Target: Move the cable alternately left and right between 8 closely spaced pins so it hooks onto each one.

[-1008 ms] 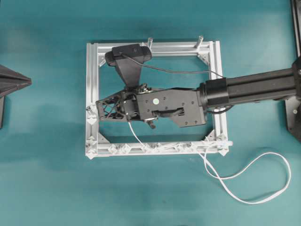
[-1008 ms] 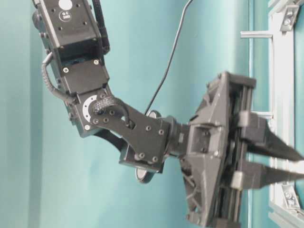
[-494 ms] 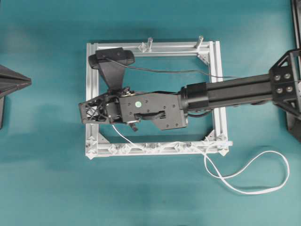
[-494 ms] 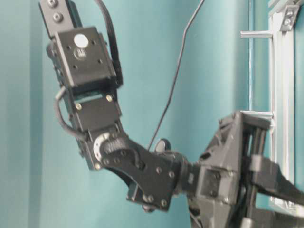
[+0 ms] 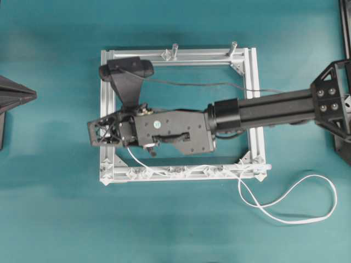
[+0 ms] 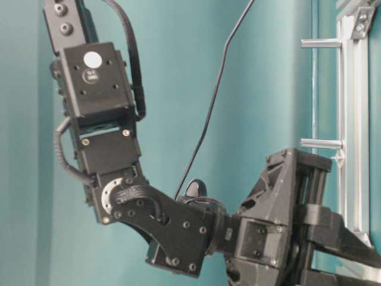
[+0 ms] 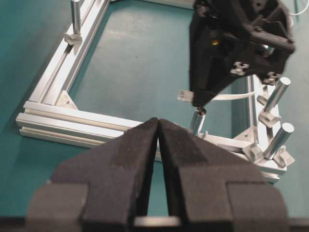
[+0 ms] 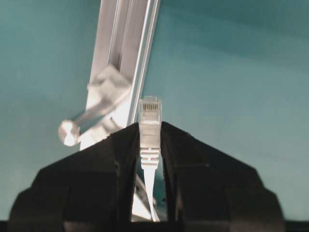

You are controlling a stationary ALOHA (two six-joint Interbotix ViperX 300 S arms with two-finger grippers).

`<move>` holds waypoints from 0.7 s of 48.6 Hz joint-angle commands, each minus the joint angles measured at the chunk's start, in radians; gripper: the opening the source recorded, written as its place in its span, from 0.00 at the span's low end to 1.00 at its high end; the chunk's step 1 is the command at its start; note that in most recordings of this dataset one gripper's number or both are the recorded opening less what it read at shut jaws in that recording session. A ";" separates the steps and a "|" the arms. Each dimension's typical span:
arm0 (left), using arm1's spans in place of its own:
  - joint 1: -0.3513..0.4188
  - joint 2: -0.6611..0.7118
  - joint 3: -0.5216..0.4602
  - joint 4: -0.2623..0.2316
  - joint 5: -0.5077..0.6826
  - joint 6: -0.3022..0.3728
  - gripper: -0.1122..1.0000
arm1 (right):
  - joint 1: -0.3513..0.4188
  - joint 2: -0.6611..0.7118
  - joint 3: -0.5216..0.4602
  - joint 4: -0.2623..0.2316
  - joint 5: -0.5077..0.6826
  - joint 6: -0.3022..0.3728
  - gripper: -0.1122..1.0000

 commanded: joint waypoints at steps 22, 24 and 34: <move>-0.002 0.009 -0.011 0.003 -0.008 -0.005 0.21 | 0.092 -0.002 -0.043 0.015 -0.008 0.087 0.24; -0.002 0.009 -0.011 0.002 -0.009 -0.005 0.21 | 0.098 0.002 -0.049 0.015 -0.008 0.097 0.24; -0.002 0.009 -0.012 0.002 -0.008 -0.005 0.21 | 0.126 0.018 -0.074 0.015 -0.005 0.118 0.24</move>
